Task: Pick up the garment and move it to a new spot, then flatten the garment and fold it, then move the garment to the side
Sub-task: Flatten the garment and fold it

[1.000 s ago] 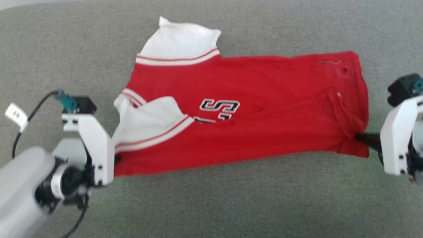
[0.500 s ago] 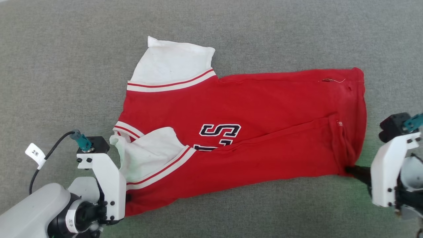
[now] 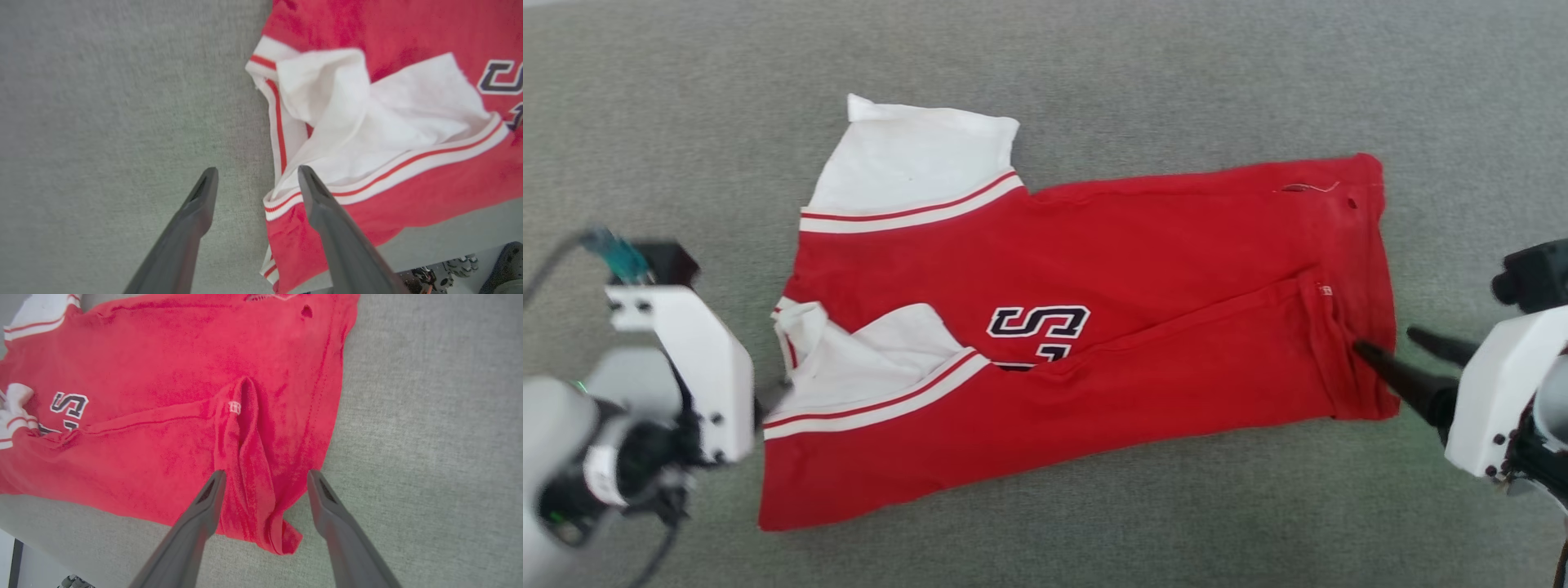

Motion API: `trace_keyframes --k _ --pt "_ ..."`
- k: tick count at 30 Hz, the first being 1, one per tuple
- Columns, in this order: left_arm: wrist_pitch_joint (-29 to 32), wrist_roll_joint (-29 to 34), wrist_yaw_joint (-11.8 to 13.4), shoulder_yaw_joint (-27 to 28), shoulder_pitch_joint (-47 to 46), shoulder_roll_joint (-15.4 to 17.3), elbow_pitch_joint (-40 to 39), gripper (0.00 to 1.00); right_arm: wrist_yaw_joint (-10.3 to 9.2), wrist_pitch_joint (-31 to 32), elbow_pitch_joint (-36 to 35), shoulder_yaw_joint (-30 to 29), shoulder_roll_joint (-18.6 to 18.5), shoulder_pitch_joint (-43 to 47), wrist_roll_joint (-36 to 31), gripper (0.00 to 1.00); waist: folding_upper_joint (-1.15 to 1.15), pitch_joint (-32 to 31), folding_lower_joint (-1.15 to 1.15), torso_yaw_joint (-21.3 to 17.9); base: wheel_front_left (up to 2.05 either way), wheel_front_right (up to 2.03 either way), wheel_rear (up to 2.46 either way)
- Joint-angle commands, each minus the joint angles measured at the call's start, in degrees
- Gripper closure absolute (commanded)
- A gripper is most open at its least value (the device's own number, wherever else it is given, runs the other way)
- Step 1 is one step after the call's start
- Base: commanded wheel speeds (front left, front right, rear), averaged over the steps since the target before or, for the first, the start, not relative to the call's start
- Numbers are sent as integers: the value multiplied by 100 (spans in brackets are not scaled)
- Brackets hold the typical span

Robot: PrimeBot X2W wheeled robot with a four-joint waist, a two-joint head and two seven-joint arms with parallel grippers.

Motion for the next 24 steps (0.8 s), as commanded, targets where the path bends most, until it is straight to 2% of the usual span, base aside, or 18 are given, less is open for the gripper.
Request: trace_keyframes --k 1,5,8,11,12,18,21,24 --pt "54 122 44 62 -144 117 -37 0 -2 -163 -110 -33 35 60 -2 0 0 23 0 -64 0 0 0" --pt "126 269 -92 212 -614 310 -78 0 -2 -851 -404 -199 205 0 -165 0 0 90 0 -286 0 0 0" --pt "56 521 -344 281 -1010 306 158 0 -1 -1533 -532 -311 434 -137 -371 0 0 158 0 -496 0 0 0" --pt "5 699 -660 306 -1467 194 507 0 -1 -2236 -590 -219 578 -262 -675 0 0 232 0 -740 0 0 0" --pt "5 699 -660 306 -1467 194 507 0 -1 -2236 -590 -219 578 -262 -675 0 0 232 0 -740 0 0 0" --pt "-50 1042 -1317 251 -2266 -88 1496 0 -1 -3513 -485 95 877 -518 -1076 0 0 402 0 -1265 0 0 0" --pt "-2 1169 -1532 190 -2553 -238 2087 0 -1 -3997 -335 236 1032 -605 -1216 0 0 496 0 -1481 0 0 0" --pt "154 1204 -1633 122 -2761 -383 2681 0 -1 -4306 -169 376 1157 -674 -1266 0 0 582 0 -1670 0 0 0"
